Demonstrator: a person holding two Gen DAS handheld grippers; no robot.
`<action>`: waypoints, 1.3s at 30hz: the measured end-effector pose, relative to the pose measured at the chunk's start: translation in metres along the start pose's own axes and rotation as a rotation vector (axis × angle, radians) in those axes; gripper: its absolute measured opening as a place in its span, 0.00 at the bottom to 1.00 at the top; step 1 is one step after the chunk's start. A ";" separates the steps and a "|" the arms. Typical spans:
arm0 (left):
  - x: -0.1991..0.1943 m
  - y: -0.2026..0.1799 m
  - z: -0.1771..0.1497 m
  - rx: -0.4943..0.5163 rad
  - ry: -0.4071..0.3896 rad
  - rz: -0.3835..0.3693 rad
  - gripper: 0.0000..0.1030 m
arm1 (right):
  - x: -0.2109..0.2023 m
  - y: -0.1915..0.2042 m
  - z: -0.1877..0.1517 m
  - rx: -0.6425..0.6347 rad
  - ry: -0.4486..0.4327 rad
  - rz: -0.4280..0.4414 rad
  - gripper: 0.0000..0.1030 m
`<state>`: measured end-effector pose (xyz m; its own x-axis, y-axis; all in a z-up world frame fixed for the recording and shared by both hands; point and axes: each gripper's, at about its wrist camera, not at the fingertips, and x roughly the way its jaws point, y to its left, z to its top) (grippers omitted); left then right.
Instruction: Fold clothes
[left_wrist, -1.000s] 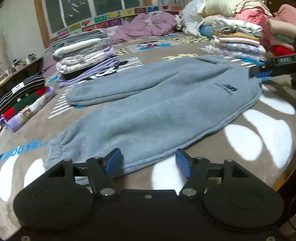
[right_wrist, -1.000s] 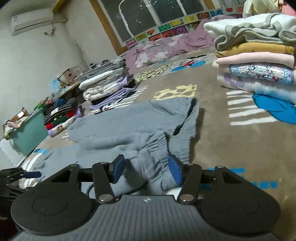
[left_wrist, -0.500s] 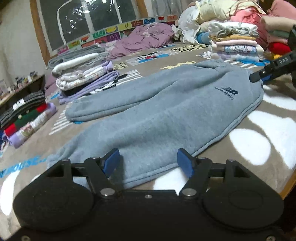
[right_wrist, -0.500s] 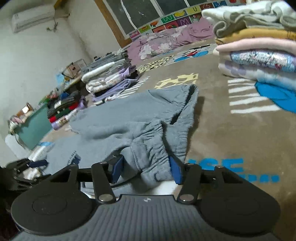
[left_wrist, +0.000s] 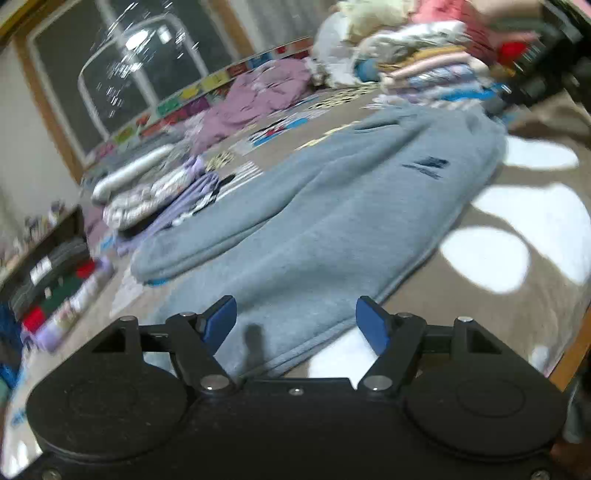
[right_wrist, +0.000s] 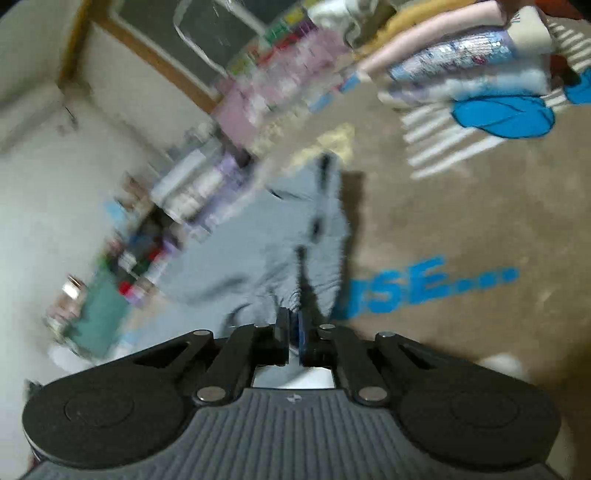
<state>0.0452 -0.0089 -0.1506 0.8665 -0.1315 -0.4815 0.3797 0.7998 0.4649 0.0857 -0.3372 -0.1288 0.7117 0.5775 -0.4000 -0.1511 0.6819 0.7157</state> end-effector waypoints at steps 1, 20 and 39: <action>-0.001 -0.005 0.000 0.030 -0.002 0.001 0.69 | -0.002 0.007 -0.002 -0.035 -0.025 -0.017 0.12; 0.002 -0.014 -0.004 0.139 -0.008 0.059 0.70 | 0.000 0.002 -0.003 -0.102 0.037 -0.072 0.06; -0.011 -0.054 -0.021 0.507 0.061 0.039 0.07 | 0.006 -0.007 -0.008 -0.059 0.031 -0.091 0.06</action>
<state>0.0080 -0.0379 -0.1862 0.8684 -0.0612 -0.4920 0.4701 0.4166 0.7781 0.0859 -0.3346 -0.1407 0.7031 0.5252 -0.4795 -0.1281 0.7567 0.6411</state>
